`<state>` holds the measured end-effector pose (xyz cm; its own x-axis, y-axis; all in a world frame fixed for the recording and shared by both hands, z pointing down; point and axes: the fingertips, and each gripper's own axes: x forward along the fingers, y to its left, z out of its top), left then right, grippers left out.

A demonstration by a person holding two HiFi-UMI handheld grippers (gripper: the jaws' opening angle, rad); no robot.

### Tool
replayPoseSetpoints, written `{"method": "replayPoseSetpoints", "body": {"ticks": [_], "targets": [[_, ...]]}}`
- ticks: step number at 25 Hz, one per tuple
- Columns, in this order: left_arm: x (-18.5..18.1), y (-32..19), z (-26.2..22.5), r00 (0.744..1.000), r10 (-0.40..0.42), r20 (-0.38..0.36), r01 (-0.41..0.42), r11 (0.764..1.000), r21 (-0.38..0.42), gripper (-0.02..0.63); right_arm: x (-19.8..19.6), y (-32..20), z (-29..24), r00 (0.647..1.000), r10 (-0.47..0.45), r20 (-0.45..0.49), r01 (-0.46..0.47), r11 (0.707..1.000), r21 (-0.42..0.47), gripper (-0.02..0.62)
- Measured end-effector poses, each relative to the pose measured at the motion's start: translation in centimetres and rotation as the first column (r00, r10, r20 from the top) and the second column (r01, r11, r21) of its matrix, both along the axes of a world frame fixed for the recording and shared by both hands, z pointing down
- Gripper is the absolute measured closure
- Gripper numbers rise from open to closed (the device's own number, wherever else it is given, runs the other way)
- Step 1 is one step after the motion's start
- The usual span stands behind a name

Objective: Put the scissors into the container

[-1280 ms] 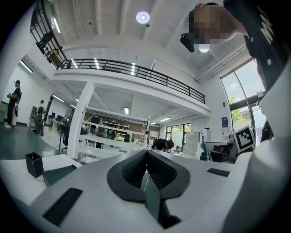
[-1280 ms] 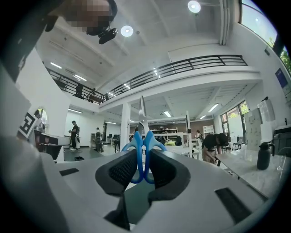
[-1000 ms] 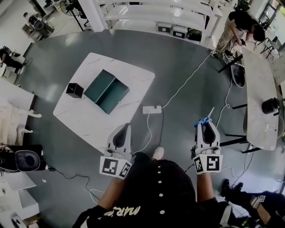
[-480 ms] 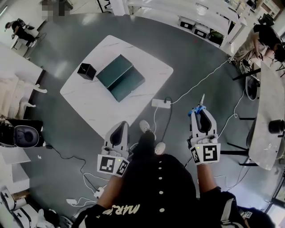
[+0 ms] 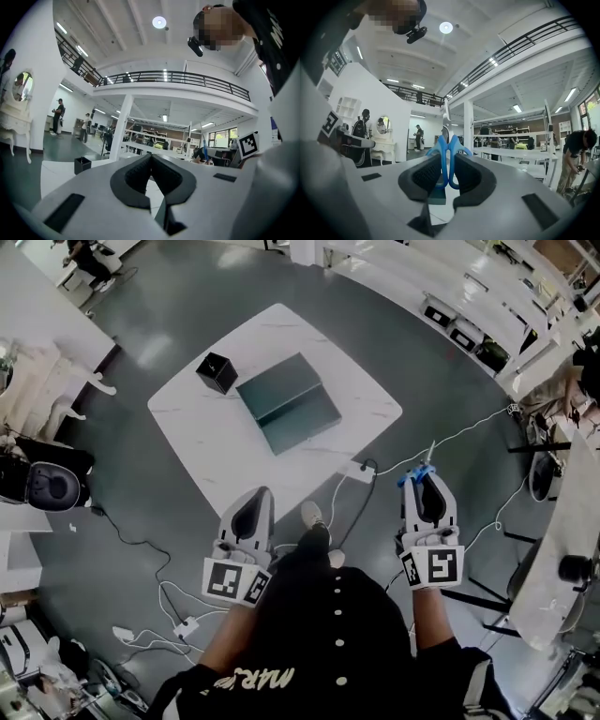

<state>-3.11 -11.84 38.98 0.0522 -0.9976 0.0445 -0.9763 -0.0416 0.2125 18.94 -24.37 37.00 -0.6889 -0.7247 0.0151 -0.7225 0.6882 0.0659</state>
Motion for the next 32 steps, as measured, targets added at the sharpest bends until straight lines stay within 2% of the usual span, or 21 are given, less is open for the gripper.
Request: {"method": "replayPoseSetpoints", "body": {"ticks": [14, 23, 32], "targets": [[-4.0, -3.7, 1.5, 0.994, -0.109, -0.028, 0.108, 0.994, -0.024, 0.580, -6.0, -5.6, 2.1, 0.993, -0.119, -0.021, 0.117, 0.992, -0.050, 0.492], [-7.4, -6.7, 2.9, 0.980, -0.185, -0.070, 0.183, 0.982, -0.043, 0.580, -11.5, -9.7, 3.4, 0.977, -0.212, -0.035, 0.208, 0.975, -0.077, 0.492], [-11.1, -10.9, 1.5, 0.978, -0.195, -0.071, 0.195, 0.981, -0.016, 0.580, -17.6, -13.9, 2.1, 0.963, -0.268, -0.039, 0.266, 0.962, -0.058, 0.492]]}}
